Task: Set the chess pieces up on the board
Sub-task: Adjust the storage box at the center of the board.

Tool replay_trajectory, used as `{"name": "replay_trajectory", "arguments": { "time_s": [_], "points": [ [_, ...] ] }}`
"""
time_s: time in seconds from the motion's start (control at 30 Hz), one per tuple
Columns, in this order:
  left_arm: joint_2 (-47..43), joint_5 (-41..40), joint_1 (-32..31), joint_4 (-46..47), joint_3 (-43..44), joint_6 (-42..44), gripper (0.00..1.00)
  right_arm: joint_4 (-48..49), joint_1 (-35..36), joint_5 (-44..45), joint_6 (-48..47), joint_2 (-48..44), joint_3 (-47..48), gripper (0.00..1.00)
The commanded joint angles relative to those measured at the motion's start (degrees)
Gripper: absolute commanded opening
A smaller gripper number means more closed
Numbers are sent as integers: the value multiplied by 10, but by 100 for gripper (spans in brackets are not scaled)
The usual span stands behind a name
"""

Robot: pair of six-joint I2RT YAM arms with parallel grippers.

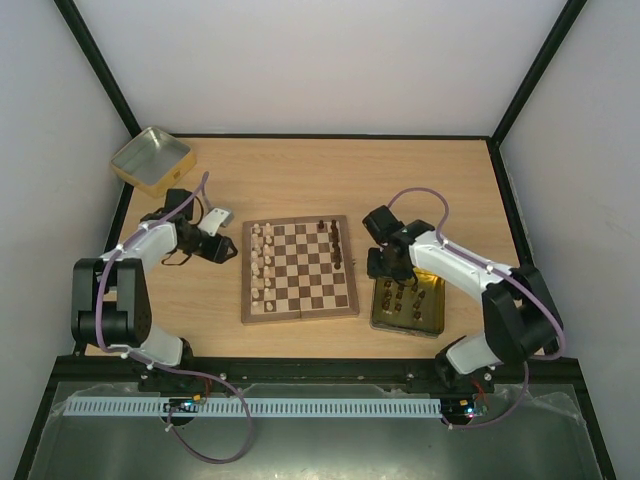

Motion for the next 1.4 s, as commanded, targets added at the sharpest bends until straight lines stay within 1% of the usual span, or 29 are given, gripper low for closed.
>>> {"name": "replay_trajectory", "arguments": {
  "time_s": [0.0,0.2,0.43,0.7,0.83,0.9,0.97,1.0,1.07,1.1,1.23,1.37],
  "points": [
    [-4,-4,-3,6,-7,-9,53,11,-7,10,-17,24,28,41],
    [5,-3,-6,9,-6,-9,54,12,-7,0,-11,47,42,41],
    [10,1,-11,8,-3,-11,55,21,-7,-23,1,16,-14,33],
    [16,-9,-26,11,-3,-13,56,28,-1,-52,23,-16,-47,32],
    [19,-14,-28,12,-5,-14,57,29,15,-62,35,-27,-52,29],
    [20,-15,-28,12,-5,-15,57,31,26,-67,43,-31,-56,25],
    [21,-16,-28,13,-5,-15,57,36,40,-70,53,-33,-59,24],
    [22,-16,-29,13,-6,-15,58,39,47,-72,58,-33,-63,19],
    [23,-18,-29,13,-5,-16,58,46,57,-80,66,-33,-70,17],
    [23,-18,-29,13,-5,-16,58,49,63,-82,70,-32,-74,14],
    [23,-19,-29,12,-5,-16,59,50,74,-81,80,-37,-81,12],
    [23,-19,-29,13,-5,-16,60,38,77,-79,83,-46,-76,13]
  ]
}}
